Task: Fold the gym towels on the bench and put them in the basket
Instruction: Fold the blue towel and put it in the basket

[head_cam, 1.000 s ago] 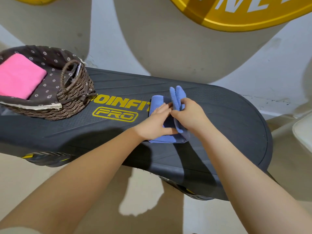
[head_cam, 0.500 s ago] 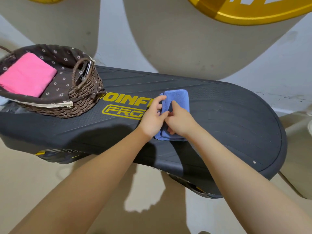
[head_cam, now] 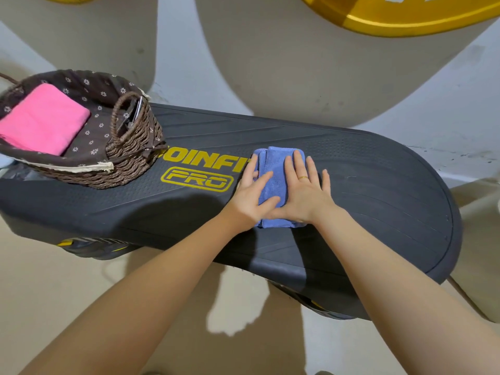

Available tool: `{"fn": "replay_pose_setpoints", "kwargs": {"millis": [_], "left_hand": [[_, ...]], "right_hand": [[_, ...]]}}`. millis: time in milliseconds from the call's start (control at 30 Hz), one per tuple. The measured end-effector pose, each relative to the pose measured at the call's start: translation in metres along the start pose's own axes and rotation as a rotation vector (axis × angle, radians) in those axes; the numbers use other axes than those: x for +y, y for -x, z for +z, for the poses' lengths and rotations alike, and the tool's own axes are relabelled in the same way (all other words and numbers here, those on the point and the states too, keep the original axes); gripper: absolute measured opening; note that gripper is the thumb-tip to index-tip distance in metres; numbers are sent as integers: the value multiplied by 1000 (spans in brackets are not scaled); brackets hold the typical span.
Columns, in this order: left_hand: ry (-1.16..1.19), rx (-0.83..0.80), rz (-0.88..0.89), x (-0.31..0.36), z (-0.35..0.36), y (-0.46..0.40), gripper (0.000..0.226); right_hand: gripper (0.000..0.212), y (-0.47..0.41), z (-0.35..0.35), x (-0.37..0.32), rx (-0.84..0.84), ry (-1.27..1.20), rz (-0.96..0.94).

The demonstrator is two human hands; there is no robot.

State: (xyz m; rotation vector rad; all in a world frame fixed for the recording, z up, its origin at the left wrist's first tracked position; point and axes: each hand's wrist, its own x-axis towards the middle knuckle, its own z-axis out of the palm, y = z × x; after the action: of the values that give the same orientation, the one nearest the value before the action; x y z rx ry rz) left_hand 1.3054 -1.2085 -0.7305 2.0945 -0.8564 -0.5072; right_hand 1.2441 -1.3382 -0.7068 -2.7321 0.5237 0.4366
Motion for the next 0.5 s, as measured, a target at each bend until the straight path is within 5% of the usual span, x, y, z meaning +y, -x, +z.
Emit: {"fn": "replay_pose_setpoints", "kwargs": {"millis": [133, 300, 500], "left_hand": [[-132, -87, -17, -1, -9, -2, 59], [-285, -100, -21, 1, -15, -8, 58], [-414, -77, 14, 6, -41, 2, 47]], "right_hand": [[128, 4, 1, 2, 9, -267, -68], [78, 16, 3, 6, 296, -884, 186], [33, 19, -10, -12, -22, -1295, 381]]}}
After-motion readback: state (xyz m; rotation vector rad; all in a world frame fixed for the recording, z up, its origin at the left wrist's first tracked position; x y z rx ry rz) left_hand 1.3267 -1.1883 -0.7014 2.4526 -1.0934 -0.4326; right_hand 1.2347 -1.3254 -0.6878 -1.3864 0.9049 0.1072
